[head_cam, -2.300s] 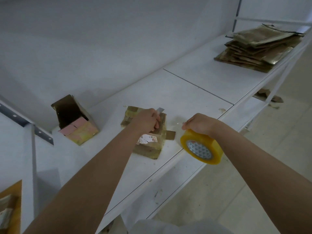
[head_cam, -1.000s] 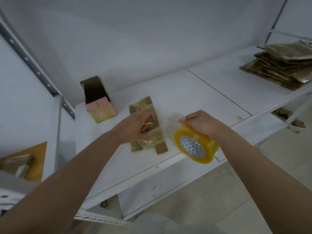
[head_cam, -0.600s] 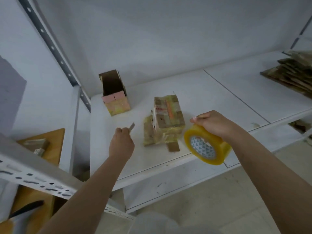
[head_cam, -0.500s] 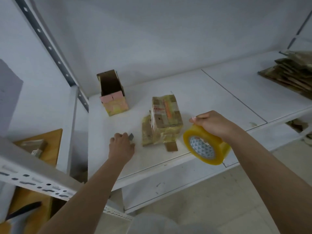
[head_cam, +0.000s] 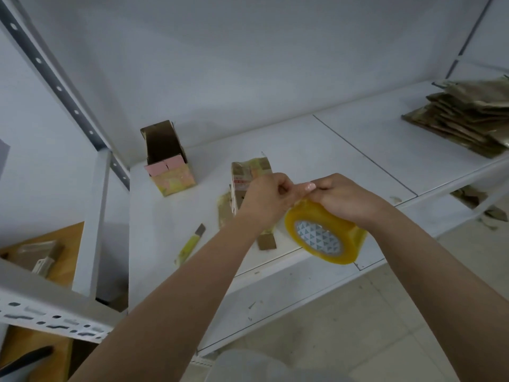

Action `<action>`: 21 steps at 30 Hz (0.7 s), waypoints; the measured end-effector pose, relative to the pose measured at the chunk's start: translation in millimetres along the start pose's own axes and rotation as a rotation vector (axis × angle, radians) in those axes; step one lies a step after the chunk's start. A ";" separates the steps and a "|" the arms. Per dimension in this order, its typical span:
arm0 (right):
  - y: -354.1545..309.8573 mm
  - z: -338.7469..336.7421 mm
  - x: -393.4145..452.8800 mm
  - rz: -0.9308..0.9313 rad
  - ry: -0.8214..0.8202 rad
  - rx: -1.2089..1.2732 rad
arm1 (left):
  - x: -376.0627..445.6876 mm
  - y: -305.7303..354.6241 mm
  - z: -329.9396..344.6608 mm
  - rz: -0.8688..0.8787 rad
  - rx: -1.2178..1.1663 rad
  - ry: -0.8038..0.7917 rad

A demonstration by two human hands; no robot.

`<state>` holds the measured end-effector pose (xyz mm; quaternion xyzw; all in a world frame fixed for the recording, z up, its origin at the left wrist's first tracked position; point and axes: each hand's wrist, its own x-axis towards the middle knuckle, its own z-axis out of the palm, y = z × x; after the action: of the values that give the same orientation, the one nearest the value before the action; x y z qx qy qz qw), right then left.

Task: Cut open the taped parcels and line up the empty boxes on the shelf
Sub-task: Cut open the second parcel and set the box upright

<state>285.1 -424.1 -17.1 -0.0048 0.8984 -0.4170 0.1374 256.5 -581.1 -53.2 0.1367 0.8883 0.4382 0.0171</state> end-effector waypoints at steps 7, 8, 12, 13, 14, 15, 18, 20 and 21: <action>16.5 -10.8 0.5 0.033 -0.215 0.194 | 1.2 -1.5 -5.3 0.088 0.012 0.080; 20.0 -14.4 1.0 0.012 -0.240 0.205 | 0.8 -2.6 -8.6 0.076 0.023 0.101; 30.3 -31.2 7.2 -0.035 -0.180 0.420 | -0.1 -12.7 -25.5 0.040 0.127 0.242; 29.0 -35.5 8.6 -0.045 -0.174 0.469 | -1.8 -15.0 -28.3 0.044 0.123 0.270; 27.1 -39.4 10.0 -0.055 -0.192 0.475 | -3.4 -16.1 -31.1 0.046 0.118 0.293; 25.3 -42.0 10.5 -0.060 -0.228 0.457 | -5.0 -17.7 -34.1 0.044 0.119 0.315; 21.2 -47.4 8.8 -0.008 -0.324 0.394 | -11.6 -26.9 -52.7 -0.006 0.140 0.397; 24.8 -50.6 10.3 0.025 -0.278 0.311 | -19.3 -37.4 -64.9 -0.077 0.179 0.426; 26.1 -51.2 12.3 0.040 -0.241 0.234 | -24.5 -42.7 -66.9 -0.109 0.187 0.425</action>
<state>263.2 -370.3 -8.2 -0.0210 0.8205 -0.5125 0.2522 260.3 -663.8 -47.7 -0.0056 0.9147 0.3715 -0.1592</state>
